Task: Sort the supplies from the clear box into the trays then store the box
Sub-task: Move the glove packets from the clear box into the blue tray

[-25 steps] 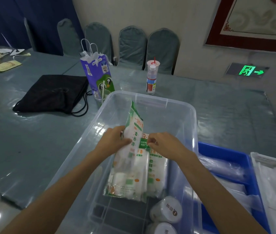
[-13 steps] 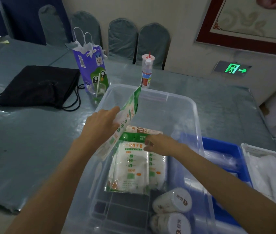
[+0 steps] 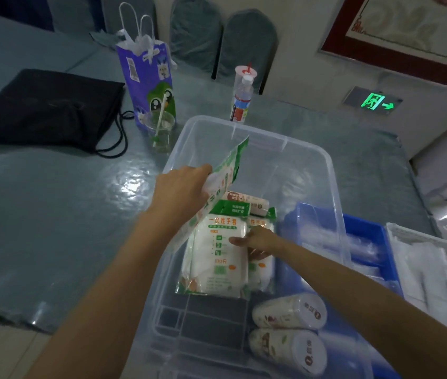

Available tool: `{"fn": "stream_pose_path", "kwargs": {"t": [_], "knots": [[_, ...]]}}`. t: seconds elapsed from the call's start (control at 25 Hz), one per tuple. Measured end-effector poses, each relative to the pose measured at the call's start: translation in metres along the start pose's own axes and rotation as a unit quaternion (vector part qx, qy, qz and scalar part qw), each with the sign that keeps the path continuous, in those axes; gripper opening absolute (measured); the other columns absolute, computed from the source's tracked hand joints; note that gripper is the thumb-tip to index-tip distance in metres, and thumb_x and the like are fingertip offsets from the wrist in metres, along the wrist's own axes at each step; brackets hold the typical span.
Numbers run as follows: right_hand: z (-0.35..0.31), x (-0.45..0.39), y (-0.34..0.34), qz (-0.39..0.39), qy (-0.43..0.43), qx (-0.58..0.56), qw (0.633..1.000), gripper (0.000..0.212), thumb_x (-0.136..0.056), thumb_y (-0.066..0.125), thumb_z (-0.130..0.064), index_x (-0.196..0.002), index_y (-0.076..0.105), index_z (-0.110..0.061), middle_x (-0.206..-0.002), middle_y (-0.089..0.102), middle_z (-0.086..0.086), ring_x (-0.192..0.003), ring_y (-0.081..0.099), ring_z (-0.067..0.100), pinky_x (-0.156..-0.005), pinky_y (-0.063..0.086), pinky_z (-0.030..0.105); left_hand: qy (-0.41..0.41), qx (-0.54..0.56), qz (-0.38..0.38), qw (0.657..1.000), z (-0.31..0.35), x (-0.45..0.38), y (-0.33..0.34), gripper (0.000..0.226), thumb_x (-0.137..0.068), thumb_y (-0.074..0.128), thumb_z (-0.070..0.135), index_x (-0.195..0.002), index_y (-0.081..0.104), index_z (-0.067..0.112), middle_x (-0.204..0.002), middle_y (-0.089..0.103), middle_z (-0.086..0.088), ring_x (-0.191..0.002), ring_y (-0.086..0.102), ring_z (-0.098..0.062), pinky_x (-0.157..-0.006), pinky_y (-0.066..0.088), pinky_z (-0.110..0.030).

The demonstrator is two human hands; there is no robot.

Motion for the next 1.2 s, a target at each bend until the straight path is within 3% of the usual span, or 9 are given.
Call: {"fn": "stream_pose_path", "kwargs": {"t": [0.12,0.2,0.32,0.44,0.56,0.64,0.88,1.04,1.2], "knots": [[0.000,-0.008,0.006,0.013,-0.022,-0.086,0.996,0.046,-0.077,0.077,-0.031,-0.117,0.061,-0.014,-0.116,0.067,0.003,-0.102,0.064,0.022,-0.066,0.056,0.027,0.003,0.002,0.006,1.000,0.000,0.000,0.002,0.020,-0.086,0.057,0.021,-0.105,0.052,0.021,-0.085,0.061,0.001,-0.068,0.051,-0.020,-0.061,0.035,-0.032],[0.002,-0.015,0.004,0.038,-0.027,-0.075,0.996,0.045,-0.072,0.081,-0.032,-0.110,0.064,-0.014,-0.112,0.069,0.004,-0.097,0.067,0.021,-0.072,0.059,0.031,0.004,0.004,0.009,1.000,-0.001,0.000,0.004,0.019,-0.086,0.056,0.021,-0.104,0.052,0.021,-0.084,0.060,0.002,-0.068,0.050,-0.020,-0.060,0.035,-0.031],[-0.003,-0.016,-0.003,0.060,-0.037,-0.057,0.996,0.040,-0.072,0.081,-0.032,-0.102,0.064,-0.012,-0.103,0.070,0.004,-0.094,0.068,0.023,-0.068,0.058,0.028,0.009,0.003,0.014,1.000,0.000,-0.001,0.005,0.019,-0.085,0.056,0.020,-0.103,0.050,0.020,-0.079,0.053,0.003,-0.067,0.050,-0.021,-0.060,0.033,-0.031],[-0.013,-0.006,-0.015,0.063,-0.063,-0.074,0.993,0.031,-0.074,0.080,-0.028,-0.098,0.065,-0.015,-0.100,0.070,0.003,-0.093,0.069,0.023,-0.075,0.059,0.034,0.012,0.019,0.019,1.000,-0.001,-0.003,0.005,0.017,-0.084,0.056,0.020,-0.100,0.051,0.019,-0.081,0.060,0.000,-0.068,0.055,-0.023,-0.057,0.037,-0.031],[-0.027,0.018,-0.037,0.109,-0.105,-0.054,0.987,0.023,-0.078,0.077,-0.027,-0.096,0.066,-0.018,-0.092,0.069,0.002,-0.071,0.066,0.012,-0.055,0.053,0.021,0.008,0.047,0.029,0.998,0.001,-0.005,0.001,0.012,-0.084,0.056,0.018,-0.093,0.048,0.018,-0.081,0.060,-0.001,-0.069,0.056,-0.025,-0.056,0.038,-0.032],[-0.037,0.039,-0.051,0.142,-0.136,-0.055,0.979,0.020,-0.079,0.076,-0.026,-0.093,0.066,-0.016,-0.088,0.070,0.004,-0.065,0.065,0.009,-0.050,0.052,0.019,0.009,0.059,0.036,0.998,0.005,-0.006,-0.004,0.010,-0.084,0.055,0.017,-0.090,0.047,0.018,-0.079,0.058,-0.001,-0.068,0.054,-0.023,-0.055,0.034,-0.031],[-0.072,0.111,-0.105,0.243,-0.229,-0.089,0.938,0.025,-0.080,0.075,-0.029,-0.099,0.065,-0.016,-0.096,0.072,0.002,-0.080,0.071,0.014,-0.063,0.059,0.028,0.015,0.119,0.090,0.989,0.015,-0.016,-0.045,0.008,-0.082,0.055,0.016,-0.083,0.047,0.019,-0.078,0.056,0.001,-0.067,0.055,-0.024,-0.054,0.038,-0.030],[-0.069,0.157,-0.134,0.299,-0.255,-0.151,0.907,0.035,-0.082,0.073,-0.024,-0.111,0.063,-0.009,-0.102,0.071,0.003,-0.083,0.071,0.012,-0.060,0.057,0.022,0.029,0.196,0.140,0.970,0.033,-0.021,-0.089,0.014,-0.088,0.060,0.020,-0.089,0.046,0.019,-0.083,0.055,0.005,-0.067,0.053,-0.017,-0.047,0.031,-0.022],[-0.055,0.201,-0.168,0.364,-0.281,-0.226,0.859,0.032,-0.081,0.073,-0.024,-0.109,0.062,-0.011,-0.100,0.071,0.001,-0.083,0.070,0.012,-0.060,0.057,0.023,0.044,0.300,0.180,0.936,0.058,-0.033,-0.113,0.016,-0.088,0.063,0.025,-0.099,0.053,0.020,-0.096,0.062,0.003,-0.074,0.062,-0.017,-0.056,0.053,-0.030]]}}
Point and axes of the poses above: each hand's wrist, its own x-axis away from the middle knuckle, its own y-axis out of the palm, z = x × y, the point moved 7 cm from there along -x, towards the middle knuckle
